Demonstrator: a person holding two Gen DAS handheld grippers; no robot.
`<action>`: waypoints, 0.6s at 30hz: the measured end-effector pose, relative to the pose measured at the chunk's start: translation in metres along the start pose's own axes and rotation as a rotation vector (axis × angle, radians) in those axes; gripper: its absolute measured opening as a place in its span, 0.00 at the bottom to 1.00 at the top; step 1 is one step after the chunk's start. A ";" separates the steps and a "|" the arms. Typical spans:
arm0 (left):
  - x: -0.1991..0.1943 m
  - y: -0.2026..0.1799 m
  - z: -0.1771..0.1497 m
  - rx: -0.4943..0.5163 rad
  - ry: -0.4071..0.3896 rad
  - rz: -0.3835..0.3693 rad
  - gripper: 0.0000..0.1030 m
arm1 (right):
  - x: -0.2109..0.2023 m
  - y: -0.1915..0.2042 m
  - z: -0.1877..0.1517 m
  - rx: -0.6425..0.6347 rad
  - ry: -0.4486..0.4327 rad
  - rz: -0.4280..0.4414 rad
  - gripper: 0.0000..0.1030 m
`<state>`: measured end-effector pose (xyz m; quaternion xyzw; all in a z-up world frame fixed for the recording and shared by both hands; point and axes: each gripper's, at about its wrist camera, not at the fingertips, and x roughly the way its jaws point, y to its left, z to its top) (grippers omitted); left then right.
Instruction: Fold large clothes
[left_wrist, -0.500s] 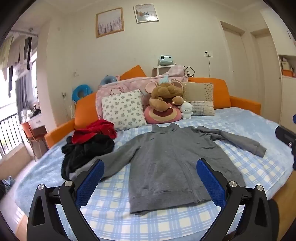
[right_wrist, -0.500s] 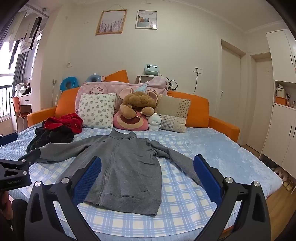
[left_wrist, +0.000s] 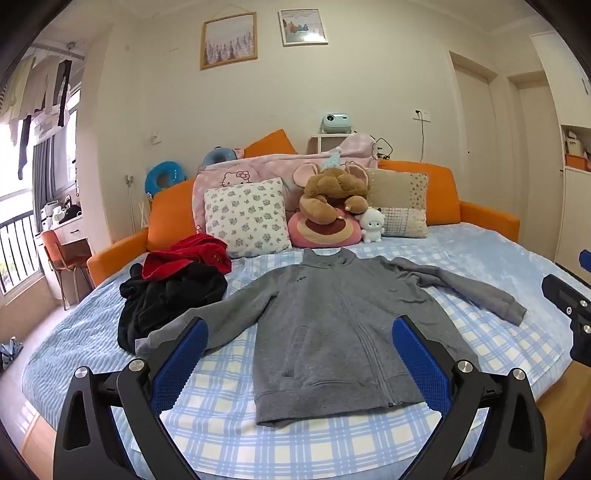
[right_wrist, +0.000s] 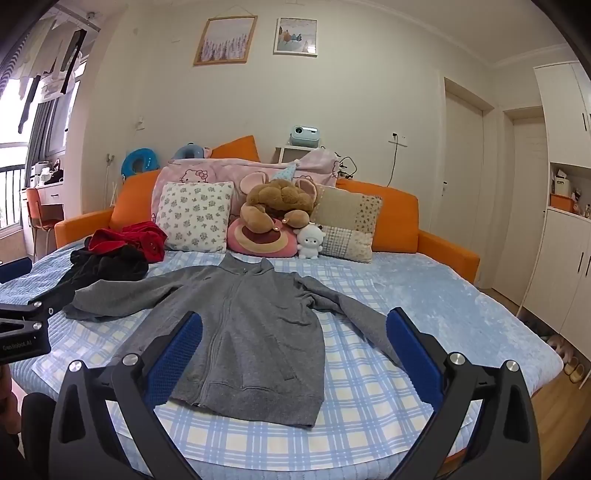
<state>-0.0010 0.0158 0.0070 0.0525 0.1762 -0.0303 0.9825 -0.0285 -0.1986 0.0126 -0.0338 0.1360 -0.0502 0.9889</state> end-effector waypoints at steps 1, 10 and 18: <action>0.000 0.001 0.000 -0.003 0.000 0.002 0.98 | 0.001 0.001 -0.001 -0.001 -0.001 -0.001 0.96; 0.001 0.008 -0.002 -0.018 0.002 0.013 0.98 | 0.000 0.001 -0.001 -0.004 0.003 -0.002 0.96; 0.002 0.008 -0.003 -0.023 0.003 0.016 0.98 | 0.015 0.005 -0.008 -0.008 0.007 -0.007 0.96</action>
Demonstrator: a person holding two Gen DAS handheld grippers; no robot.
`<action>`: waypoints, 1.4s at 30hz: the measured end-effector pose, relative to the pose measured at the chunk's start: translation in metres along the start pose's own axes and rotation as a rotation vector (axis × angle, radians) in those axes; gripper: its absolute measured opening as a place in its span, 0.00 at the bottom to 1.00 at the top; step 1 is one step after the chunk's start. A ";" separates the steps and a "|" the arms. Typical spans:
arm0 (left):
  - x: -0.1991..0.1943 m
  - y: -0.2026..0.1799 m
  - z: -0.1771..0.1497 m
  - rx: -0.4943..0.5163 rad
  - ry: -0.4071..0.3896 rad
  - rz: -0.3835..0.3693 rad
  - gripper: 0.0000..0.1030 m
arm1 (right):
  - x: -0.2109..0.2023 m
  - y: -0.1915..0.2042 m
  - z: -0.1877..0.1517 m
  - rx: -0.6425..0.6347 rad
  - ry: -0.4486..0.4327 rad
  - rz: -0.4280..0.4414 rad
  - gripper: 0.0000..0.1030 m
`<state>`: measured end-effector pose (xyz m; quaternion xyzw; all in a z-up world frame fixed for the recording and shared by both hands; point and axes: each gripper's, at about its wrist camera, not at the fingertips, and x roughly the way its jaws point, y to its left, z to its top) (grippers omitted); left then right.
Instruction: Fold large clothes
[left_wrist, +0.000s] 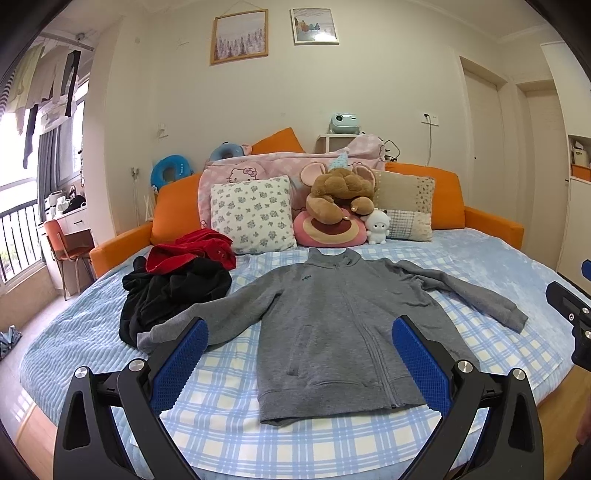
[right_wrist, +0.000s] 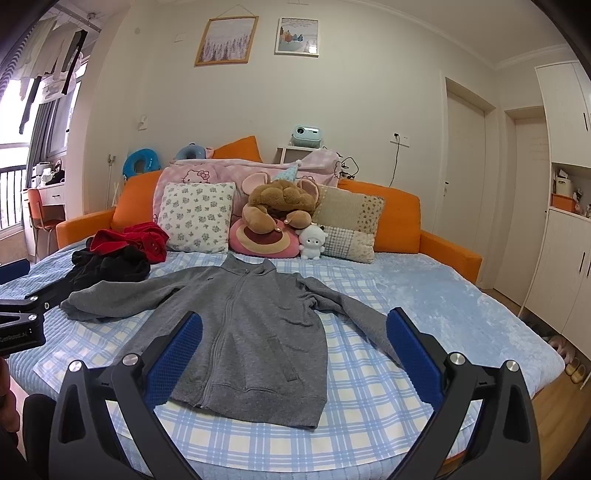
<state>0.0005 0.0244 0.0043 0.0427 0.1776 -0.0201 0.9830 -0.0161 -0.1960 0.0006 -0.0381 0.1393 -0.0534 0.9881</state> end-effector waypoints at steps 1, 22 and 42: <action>0.001 0.001 -0.001 -0.002 0.001 0.001 0.98 | 0.000 0.000 0.000 0.000 0.000 -0.001 0.96; 0.007 0.010 -0.008 -0.029 0.010 0.013 0.98 | 0.003 -0.002 -0.002 0.013 0.005 0.004 0.96; 0.004 -0.002 0.000 0.010 0.021 -0.023 0.98 | 0.003 -0.009 -0.001 0.020 0.003 -0.005 0.96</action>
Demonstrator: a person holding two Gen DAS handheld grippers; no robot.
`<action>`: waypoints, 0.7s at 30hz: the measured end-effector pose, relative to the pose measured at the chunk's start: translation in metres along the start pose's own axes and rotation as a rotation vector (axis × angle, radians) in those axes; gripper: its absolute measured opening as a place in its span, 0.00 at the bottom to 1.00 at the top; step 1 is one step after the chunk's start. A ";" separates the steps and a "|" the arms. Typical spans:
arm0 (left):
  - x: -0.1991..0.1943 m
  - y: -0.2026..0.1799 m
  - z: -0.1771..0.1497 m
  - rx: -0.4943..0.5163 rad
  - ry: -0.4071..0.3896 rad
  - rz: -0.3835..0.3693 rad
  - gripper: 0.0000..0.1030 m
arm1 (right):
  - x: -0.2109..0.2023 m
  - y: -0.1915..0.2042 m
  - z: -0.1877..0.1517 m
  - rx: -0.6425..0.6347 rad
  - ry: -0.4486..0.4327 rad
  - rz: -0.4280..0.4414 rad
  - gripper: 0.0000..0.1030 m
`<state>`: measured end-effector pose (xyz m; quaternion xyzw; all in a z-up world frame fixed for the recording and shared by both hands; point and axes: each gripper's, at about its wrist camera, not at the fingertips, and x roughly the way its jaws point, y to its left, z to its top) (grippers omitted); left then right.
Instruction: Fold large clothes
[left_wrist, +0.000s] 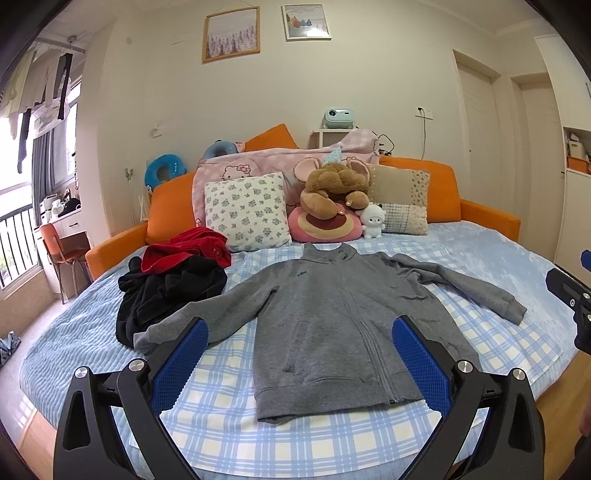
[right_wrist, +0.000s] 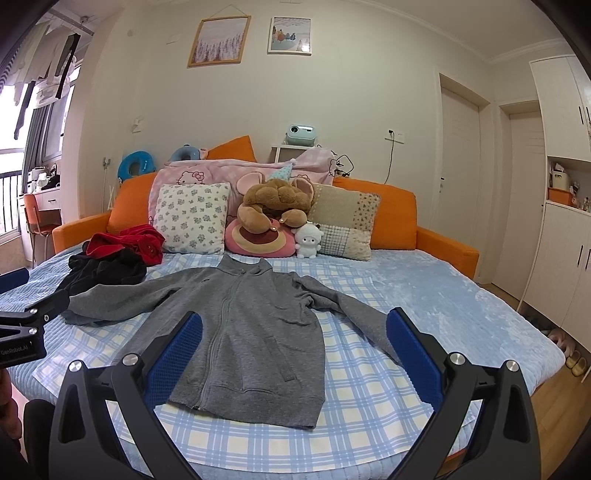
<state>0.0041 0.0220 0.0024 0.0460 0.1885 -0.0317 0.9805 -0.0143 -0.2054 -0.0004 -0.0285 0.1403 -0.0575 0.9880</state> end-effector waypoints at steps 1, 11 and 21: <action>0.000 -0.001 0.000 0.002 -0.001 -0.001 0.98 | 0.000 0.000 0.000 0.000 0.000 -0.001 0.96; 0.001 -0.004 0.000 0.005 -0.001 -0.007 0.98 | 0.001 -0.001 0.000 0.000 0.001 0.001 0.96; 0.001 -0.004 0.000 0.006 0.000 -0.007 0.98 | 0.001 0.000 0.000 -0.001 0.001 0.000 0.96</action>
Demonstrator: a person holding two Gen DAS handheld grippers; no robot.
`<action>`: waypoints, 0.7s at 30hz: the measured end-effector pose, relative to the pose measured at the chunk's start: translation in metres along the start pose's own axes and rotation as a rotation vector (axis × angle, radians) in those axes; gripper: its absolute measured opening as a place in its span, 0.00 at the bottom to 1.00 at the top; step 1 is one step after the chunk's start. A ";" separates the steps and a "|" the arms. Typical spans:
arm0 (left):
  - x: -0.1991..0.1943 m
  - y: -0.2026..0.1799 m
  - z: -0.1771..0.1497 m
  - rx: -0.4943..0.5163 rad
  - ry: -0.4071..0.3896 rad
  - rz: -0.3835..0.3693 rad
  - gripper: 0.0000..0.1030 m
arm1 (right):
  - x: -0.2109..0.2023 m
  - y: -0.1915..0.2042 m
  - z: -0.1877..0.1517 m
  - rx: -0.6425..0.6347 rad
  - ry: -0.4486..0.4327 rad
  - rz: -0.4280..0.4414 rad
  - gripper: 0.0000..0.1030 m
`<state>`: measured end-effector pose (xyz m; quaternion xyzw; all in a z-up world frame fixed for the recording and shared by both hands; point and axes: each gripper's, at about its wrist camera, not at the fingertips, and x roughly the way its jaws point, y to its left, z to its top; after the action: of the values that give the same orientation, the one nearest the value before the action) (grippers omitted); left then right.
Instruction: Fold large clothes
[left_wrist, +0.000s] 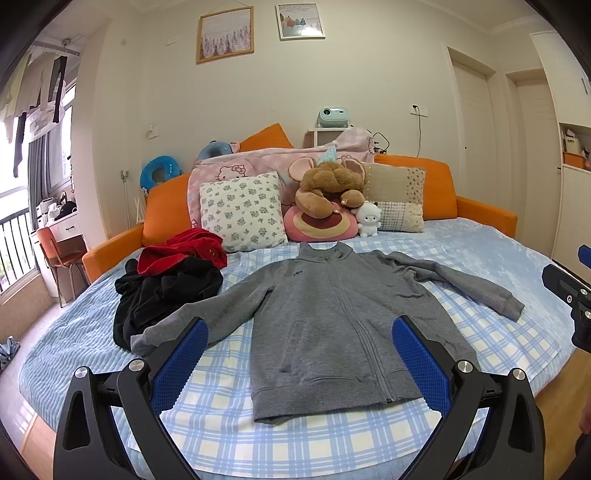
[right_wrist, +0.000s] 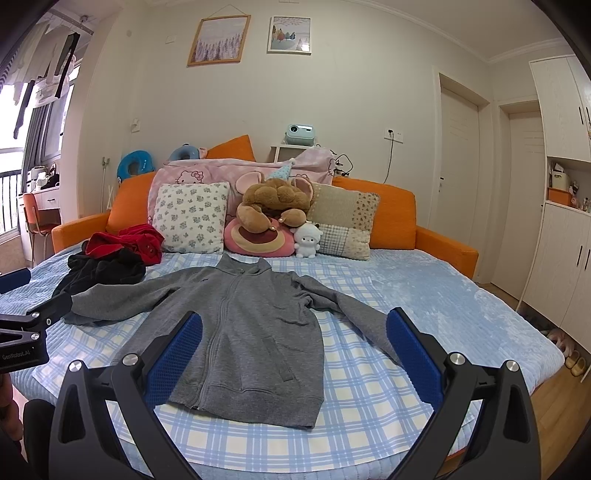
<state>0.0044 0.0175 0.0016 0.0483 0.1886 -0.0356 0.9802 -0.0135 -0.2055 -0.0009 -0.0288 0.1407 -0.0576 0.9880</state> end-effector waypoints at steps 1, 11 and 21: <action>0.000 0.000 0.000 -0.001 0.000 0.000 0.98 | 0.000 0.000 0.000 -0.001 0.003 -0.001 0.96; -0.001 -0.004 -0.001 -0.005 -0.004 0.001 0.98 | 0.000 -0.001 0.000 -0.003 0.001 -0.002 0.96; -0.001 -0.005 0.000 -0.003 -0.002 0.003 0.98 | 0.002 -0.002 0.000 -0.003 0.006 0.004 0.96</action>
<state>0.0027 0.0131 0.0012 0.0472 0.1874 -0.0341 0.9805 -0.0120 -0.2076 -0.0017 -0.0296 0.1438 -0.0555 0.9876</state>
